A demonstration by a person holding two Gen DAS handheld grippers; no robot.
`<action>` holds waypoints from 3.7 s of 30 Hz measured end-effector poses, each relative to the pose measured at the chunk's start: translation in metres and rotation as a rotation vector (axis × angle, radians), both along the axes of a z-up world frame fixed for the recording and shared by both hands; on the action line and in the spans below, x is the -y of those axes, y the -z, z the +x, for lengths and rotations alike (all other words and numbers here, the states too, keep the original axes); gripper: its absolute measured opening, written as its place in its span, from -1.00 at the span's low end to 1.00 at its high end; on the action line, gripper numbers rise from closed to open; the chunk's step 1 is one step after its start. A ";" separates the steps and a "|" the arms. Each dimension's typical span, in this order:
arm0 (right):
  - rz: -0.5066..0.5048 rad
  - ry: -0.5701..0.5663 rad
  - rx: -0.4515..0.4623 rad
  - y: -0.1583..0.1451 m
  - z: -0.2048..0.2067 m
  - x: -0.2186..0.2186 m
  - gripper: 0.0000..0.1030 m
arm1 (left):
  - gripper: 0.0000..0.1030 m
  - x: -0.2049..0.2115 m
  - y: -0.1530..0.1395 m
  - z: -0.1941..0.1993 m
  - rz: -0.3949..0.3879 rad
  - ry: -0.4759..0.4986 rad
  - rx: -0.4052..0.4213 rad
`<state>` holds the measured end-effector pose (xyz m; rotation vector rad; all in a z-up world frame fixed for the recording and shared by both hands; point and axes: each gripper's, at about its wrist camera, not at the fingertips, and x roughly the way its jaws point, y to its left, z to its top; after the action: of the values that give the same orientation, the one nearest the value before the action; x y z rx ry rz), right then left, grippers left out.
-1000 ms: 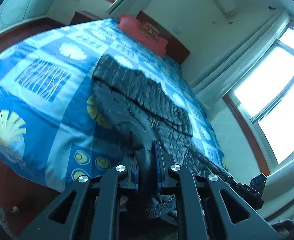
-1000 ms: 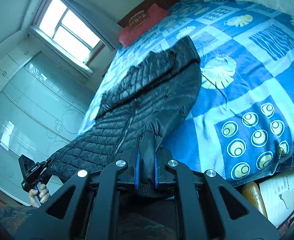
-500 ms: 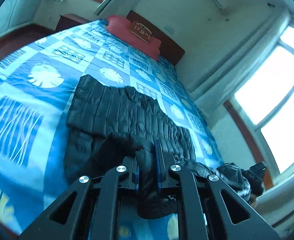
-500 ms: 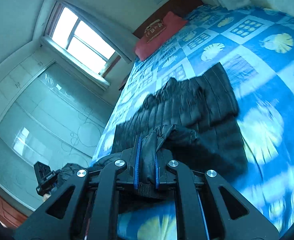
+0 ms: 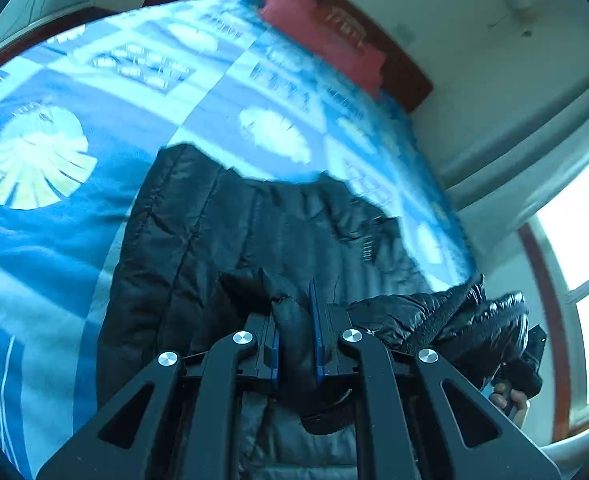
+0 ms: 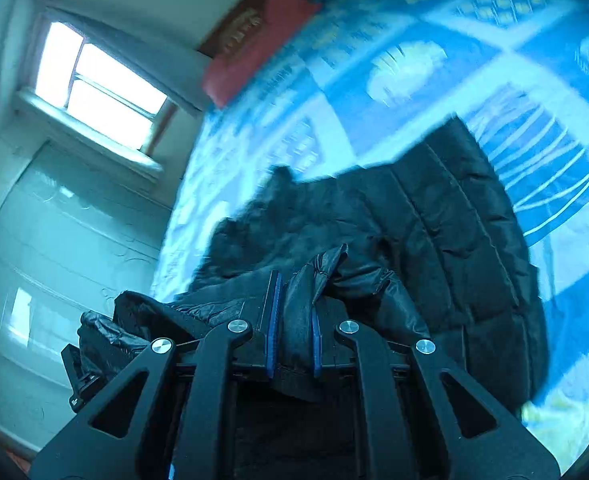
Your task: Fold large clothes
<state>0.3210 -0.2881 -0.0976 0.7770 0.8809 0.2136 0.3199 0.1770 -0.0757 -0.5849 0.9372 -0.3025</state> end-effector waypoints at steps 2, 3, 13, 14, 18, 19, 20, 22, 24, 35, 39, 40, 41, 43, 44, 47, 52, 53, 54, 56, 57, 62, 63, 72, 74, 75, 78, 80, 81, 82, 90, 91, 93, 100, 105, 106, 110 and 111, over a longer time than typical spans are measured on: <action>-0.004 0.009 -0.042 0.024 0.010 0.001 -0.76 | -0.77 0.003 0.017 0.011 0.019 0.001 -0.031; 0.000 0.011 -0.045 0.029 0.010 0.002 -0.76 | -0.76 0.002 0.023 0.012 0.020 0.003 -0.035; -0.003 0.015 0.015 0.017 -0.005 0.009 -0.48 | -0.49 0.004 0.005 0.002 0.035 0.027 0.017; -0.001 0.017 0.022 0.014 -0.008 0.012 -0.46 | -0.45 0.004 -0.001 0.000 0.030 0.026 0.028; 0.001 0.019 0.046 0.003 -0.021 0.021 -0.25 | -0.21 -0.001 -0.016 -0.008 -0.007 0.019 0.053; -0.006 0.028 0.057 0.000 -0.024 0.022 -0.03 | -0.14 -0.003 -0.019 -0.010 -0.023 0.013 0.060; -0.019 0.038 0.070 -0.004 -0.028 0.024 0.14 | -0.09 -0.004 -0.022 -0.011 -0.036 0.007 0.067; -0.035 0.038 0.096 -0.012 -0.032 0.028 0.15 | 0.13 -0.010 -0.029 -0.015 -0.065 -0.014 0.090; -0.053 0.026 0.111 -0.018 -0.033 0.029 0.15 | 0.31 -0.016 -0.036 -0.021 -0.059 -0.052 0.127; -0.327 -0.096 0.085 -0.014 0.031 0.006 0.28 | 0.45 -0.006 -0.006 0.020 0.149 0.041 0.098; -0.363 -0.162 0.053 -0.003 0.049 -0.005 -0.16 | 0.24 0.012 0.010 0.039 0.232 0.113 0.069; -0.398 -0.180 0.040 -0.002 0.052 -0.010 -0.58 | -0.06 0.017 0.010 0.042 0.269 0.122 0.071; -0.411 -0.184 0.043 -0.003 0.053 -0.012 -0.69 | -0.20 0.021 0.009 0.043 0.292 0.128 0.072; -0.424 -0.176 0.074 -0.011 0.053 -0.012 -0.79 | -0.53 0.023 0.004 0.045 0.312 0.131 0.085; -0.420 -0.165 0.095 -0.018 0.053 -0.010 -0.81 | -0.56 0.024 -0.001 0.047 0.318 0.130 0.105; -0.423 -0.128 0.152 -0.038 0.059 -0.007 -0.83 | -0.63 0.025 -0.019 0.056 0.337 0.111 0.165; -0.453 -0.070 0.136 -0.037 0.093 -0.007 -0.83 | -0.64 0.037 -0.029 0.091 0.392 0.069 0.188; -0.460 -0.064 0.123 -0.032 0.099 -0.008 -0.83 | -0.64 0.040 -0.024 0.099 0.409 0.061 0.175; -0.474 -0.061 0.103 -0.024 0.106 -0.009 -0.83 | -0.64 0.042 -0.018 0.106 0.421 0.056 0.158; -0.509 -0.063 0.064 -0.008 0.116 -0.011 -0.83 | -0.64 0.044 -0.003 0.117 0.441 0.043 0.120; -0.523 -0.066 0.049 -0.001 0.118 -0.012 -0.83 | -0.64 0.045 0.009 0.123 0.457 0.037 0.096; -0.527 -0.064 0.000 0.035 0.128 -0.008 -0.78 | -0.63 0.037 0.041 0.131 0.440 0.006 0.055; -0.520 -0.057 -0.002 0.039 0.129 -0.007 -0.77 | -0.62 0.035 0.044 0.131 0.427 0.003 0.054; -0.509 0.029 0.003 0.016 0.112 0.005 -0.11 | 0.06 0.021 0.008 0.107 0.448 -0.072 0.097; -0.503 0.049 0.025 0.004 0.102 0.003 -0.12 | 0.07 0.018 -0.010 0.093 0.464 -0.101 0.127; -0.501 0.037 0.050 -0.004 0.096 -0.005 -0.12 | 0.07 0.019 -0.016 0.089 0.455 -0.104 0.144; -0.500 -0.039 0.116 -0.023 0.091 -0.042 -0.12 | 0.07 0.051 -0.036 0.074 0.440 -0.037 0.210; -0.476 -0.106 0.140 -0.029 0.094 -0.072 -0.13 | 0.07 0.082 -0.038 0.071 0.437 0.028 0.223; -0.460 -0.139 0.148 -0.031 0.097 -0.089 -0.13 | 0.07 0.097 -0.036 0.072 0.422 0.062 0.220; -0.457 -0.157 0.152 -0.031 0.100 -0.100 -0.13 | 0.07 0.117 -0.033 0.074 0.409 0.097 0.216; -0.573 -0.274 0.023 0.025 0.130 -0.171 -0.15 | 0.07 0.175 0.032 0.108 0.427 0.146 0.055; -0.572 -0.274 0.004 0.035 0.132 -0.172 -0.14 | 0.07 0.179 0.041 0.112 0.454 0.145 0.050; -0.575 -0.270 0.007 0.035 0.132 -0.171 -0.14 | 0.06 0.185 0.047 0.114 0.505 0.150 0.044; -0.605 -0.224 0.058 0.007 0.101 -0.142 -0.14 | 0.06 0.147 0.014 0.083 0.479 0.096 0.086; -0.625 -0.248 0.005 0.037 0.112 -0.139 -0.12 | 0.07 0.132 0.042 0.087 0.480 0.087 0.061; -0.627 -0.246 0.004 0.036 0.112 -0.140 -0.12 | 0.07 0.138 0.044 0.089 0.522 0.093 0.065; -0.626 -0.219 0.020 0.017 0.091 -0.133 -0.12 | 0.06 0.142 0.028 0.072 0.561 0.073 0.086; -0.633 -0.213 0.032 0.011 0.081 -0.128 -0.12 | 0.06 0.139 0.020 0.061 0.541 0.066 0.109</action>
<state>0.4016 -0.1598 -0.1083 0.0909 0.9308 0.1211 0.3805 0.0385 -0.0956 -0.0407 0.8860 -0.1268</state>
